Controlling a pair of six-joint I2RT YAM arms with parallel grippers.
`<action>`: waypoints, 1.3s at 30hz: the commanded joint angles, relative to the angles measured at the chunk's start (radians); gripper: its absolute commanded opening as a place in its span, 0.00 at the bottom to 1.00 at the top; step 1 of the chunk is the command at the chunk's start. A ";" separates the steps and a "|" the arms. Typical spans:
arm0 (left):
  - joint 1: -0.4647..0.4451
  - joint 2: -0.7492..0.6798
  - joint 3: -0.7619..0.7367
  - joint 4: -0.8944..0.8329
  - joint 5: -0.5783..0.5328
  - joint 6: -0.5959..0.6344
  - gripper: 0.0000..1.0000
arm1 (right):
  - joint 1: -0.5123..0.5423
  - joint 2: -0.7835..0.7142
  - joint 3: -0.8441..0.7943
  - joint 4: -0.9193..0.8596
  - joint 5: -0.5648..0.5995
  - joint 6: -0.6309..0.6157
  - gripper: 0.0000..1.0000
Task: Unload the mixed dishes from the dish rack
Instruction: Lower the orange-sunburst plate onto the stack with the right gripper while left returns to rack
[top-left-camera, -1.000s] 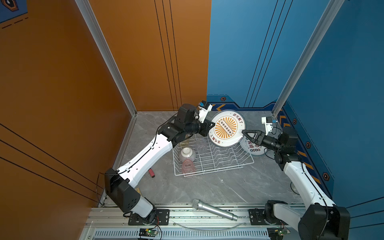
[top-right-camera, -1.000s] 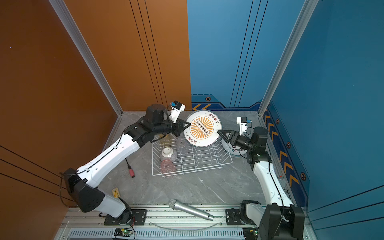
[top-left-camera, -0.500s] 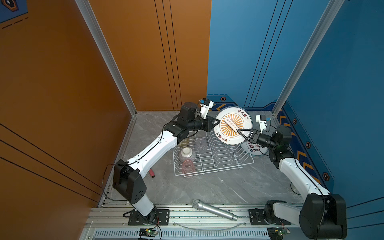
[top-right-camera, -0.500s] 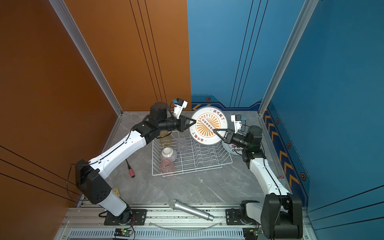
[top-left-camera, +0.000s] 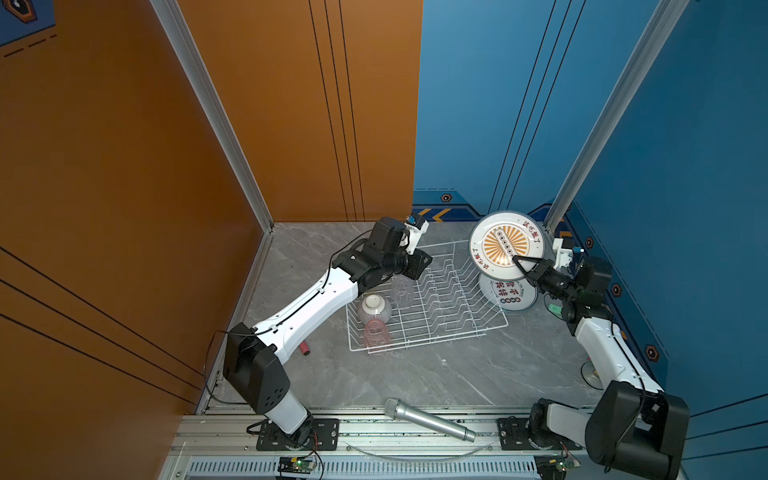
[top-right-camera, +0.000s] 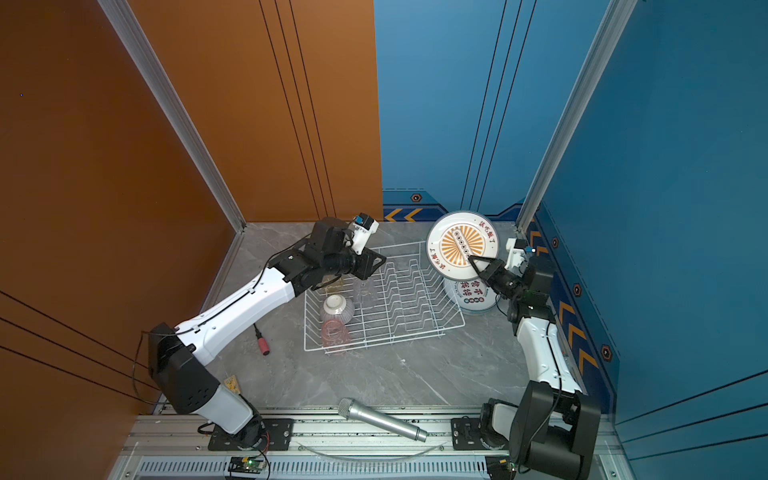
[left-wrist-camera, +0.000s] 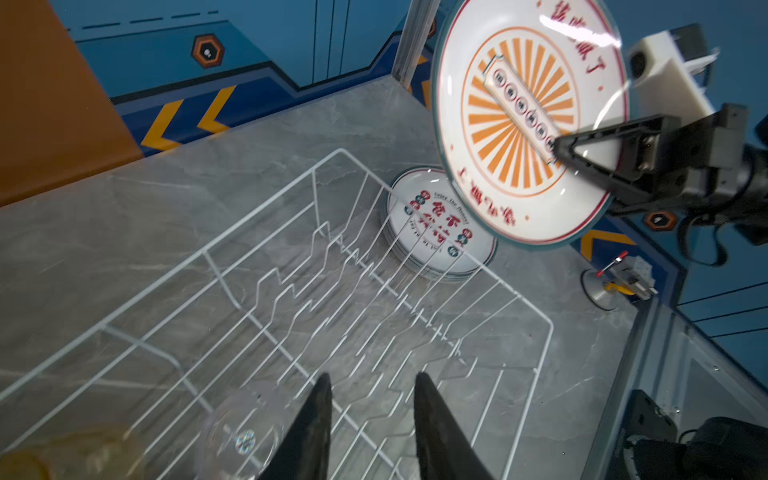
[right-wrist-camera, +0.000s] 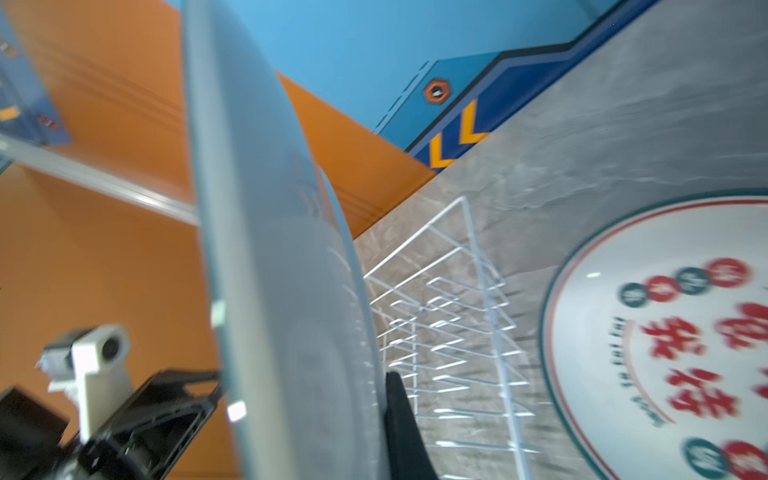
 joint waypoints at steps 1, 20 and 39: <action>-0.001 -0.101 -0.080 -0.067 -0.203 0.045 0.34 | -0.034 0.032 0.083 -0.254 0.165 -0.143 0.00; 0.046 -0.199 -0.219 -0.104 -0.275 0.032 0.37 | -0.064 0.254 0.071 -0.306 0.255 -0.192 0.00; 0.049 -0.216 -0.249 -0.106 -0.276 0.033 0.41 | -0.054 0.306 0.078 -0.369 0.246 -0.236 0.15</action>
